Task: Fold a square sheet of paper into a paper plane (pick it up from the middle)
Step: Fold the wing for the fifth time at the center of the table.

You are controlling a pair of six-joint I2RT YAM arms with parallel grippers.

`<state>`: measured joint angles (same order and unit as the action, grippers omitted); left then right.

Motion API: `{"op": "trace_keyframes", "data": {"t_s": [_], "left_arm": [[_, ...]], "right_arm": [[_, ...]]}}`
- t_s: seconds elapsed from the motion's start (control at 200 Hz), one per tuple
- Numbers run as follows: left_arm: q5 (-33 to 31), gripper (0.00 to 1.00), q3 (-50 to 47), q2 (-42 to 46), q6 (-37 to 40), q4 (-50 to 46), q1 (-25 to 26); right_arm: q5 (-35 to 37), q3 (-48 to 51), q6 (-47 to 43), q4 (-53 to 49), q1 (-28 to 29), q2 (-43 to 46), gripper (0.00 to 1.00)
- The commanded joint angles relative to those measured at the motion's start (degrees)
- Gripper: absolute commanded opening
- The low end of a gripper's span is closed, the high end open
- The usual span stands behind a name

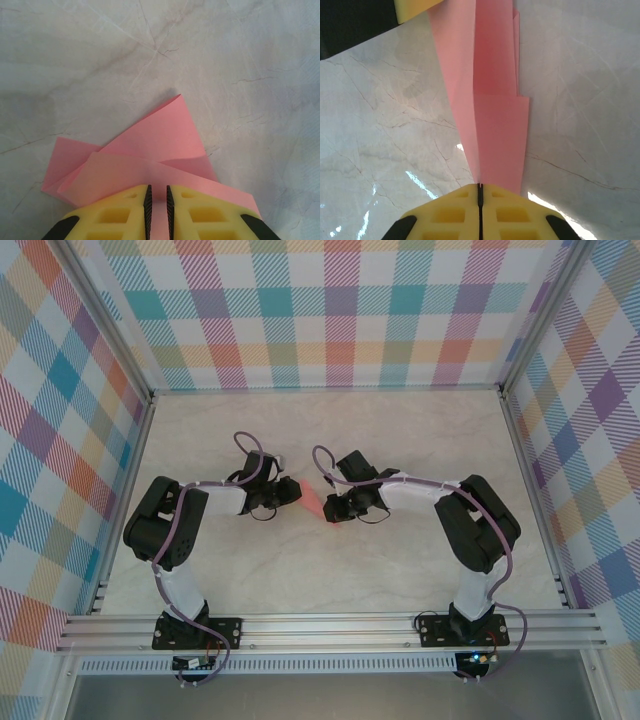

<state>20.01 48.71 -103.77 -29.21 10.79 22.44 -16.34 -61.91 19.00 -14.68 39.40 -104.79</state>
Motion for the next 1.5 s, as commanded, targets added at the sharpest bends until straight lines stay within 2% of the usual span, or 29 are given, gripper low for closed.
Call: {"op": "trace_keyframes", "data": {"t_s": [0.0, 0.235, 0.56, 1.015, 1.495], "left_arm": [[-0.8, 0.21, 0.7, 2.8, -0.7, -1.9, 0.9], [0.6, 0.29, -3.3, 8.2, -2.8, 2.1, 0.9], [3.0, 0.28, -8.2, 10.8, -2.9, 7.1, 1.9], [4.4, 0.28, -10.2, 9.4, -3.6, 13.6, 2.2], [4.5, 0.23, -7.8, 5.5, -2.5, 12.8, 3.4]], "right_arm": [[-1.7, -1.2, 0.4, 0.5, 0.2, -1.5, 0.04], [-6.2, -0.9, 3.3, 3.3, 0.2, -3.0, 0.02], [-12.4, 1.5, 8.5, 9.7, -2.2, -4.1, 0.00], [-17.8, 4.1, 12.5, 14.4, -5.1, -6.1, 0.01], [-19.0, 3.6, 13.3, 13.9, -5.5, -8.1, 0.02]]}}
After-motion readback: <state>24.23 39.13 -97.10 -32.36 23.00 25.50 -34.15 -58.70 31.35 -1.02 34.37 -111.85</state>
